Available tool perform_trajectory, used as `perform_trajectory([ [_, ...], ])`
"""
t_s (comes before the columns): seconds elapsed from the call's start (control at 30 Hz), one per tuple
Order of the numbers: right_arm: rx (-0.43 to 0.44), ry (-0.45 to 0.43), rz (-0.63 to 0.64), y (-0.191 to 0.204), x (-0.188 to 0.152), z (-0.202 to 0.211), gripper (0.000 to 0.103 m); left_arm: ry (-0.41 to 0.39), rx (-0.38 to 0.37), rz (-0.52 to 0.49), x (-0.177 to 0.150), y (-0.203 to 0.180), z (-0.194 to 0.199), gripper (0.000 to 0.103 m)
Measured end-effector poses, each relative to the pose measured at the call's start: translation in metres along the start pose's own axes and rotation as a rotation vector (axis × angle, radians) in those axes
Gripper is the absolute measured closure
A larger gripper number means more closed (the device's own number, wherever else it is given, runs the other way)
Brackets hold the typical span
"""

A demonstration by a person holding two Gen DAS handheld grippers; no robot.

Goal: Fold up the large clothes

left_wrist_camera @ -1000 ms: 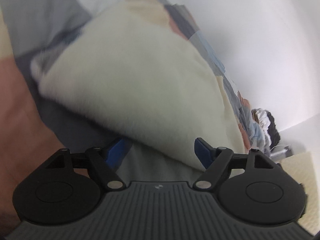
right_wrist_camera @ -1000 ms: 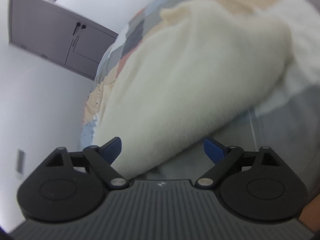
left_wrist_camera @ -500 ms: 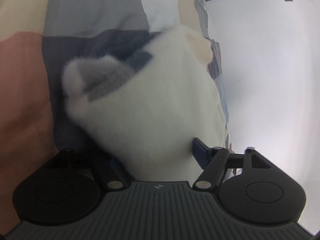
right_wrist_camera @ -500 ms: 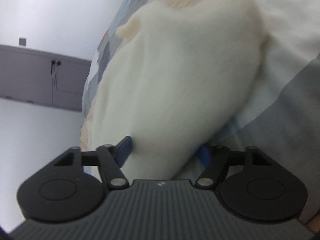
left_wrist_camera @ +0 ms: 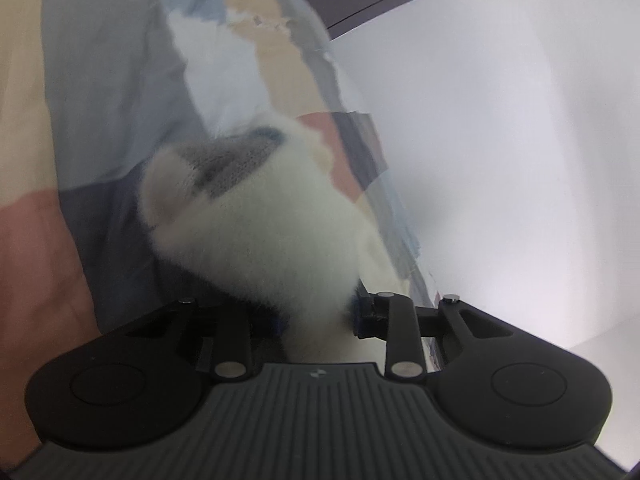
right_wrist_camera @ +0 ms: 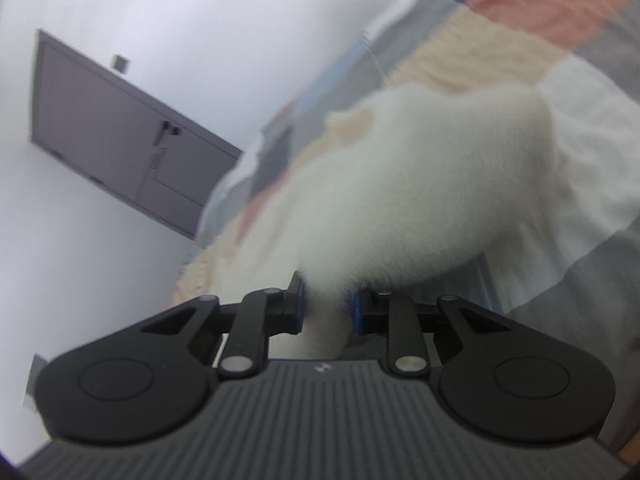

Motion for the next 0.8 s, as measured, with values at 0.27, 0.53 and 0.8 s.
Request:
perform_trajectory([
  [0.27, 0.106, -0.007, -0.007, 0.025, 0.002, 0.067, 0.077, 0.052, -0.040, -0.032, -0.011, -0.027, 0.062, 0.069],
  [0.53, 0.131, 0.011, 0.014, 0.027, 0.000, 0.095, 0.077, 0.106, -0.087, 0.020, -0.025, -0.021, 0.094, 0.058],
  [0.8, 0.143, 0.057, -0.031, 0.031, 0.016, 0.078, 0.076, 0.141, -0.154, 0.051, -0.007, -0.031, 0.077, 0.036],
])
Point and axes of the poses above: each gripper's, at about its wrist camera, not at the fingertips, and z roughly against the way its jaws point, y to its left, x to its top, the point moved 8 cm from there along -z, roughly the way its jaws point, and after that the axes turned 2 degrees about -x, right-handed, at the moved point
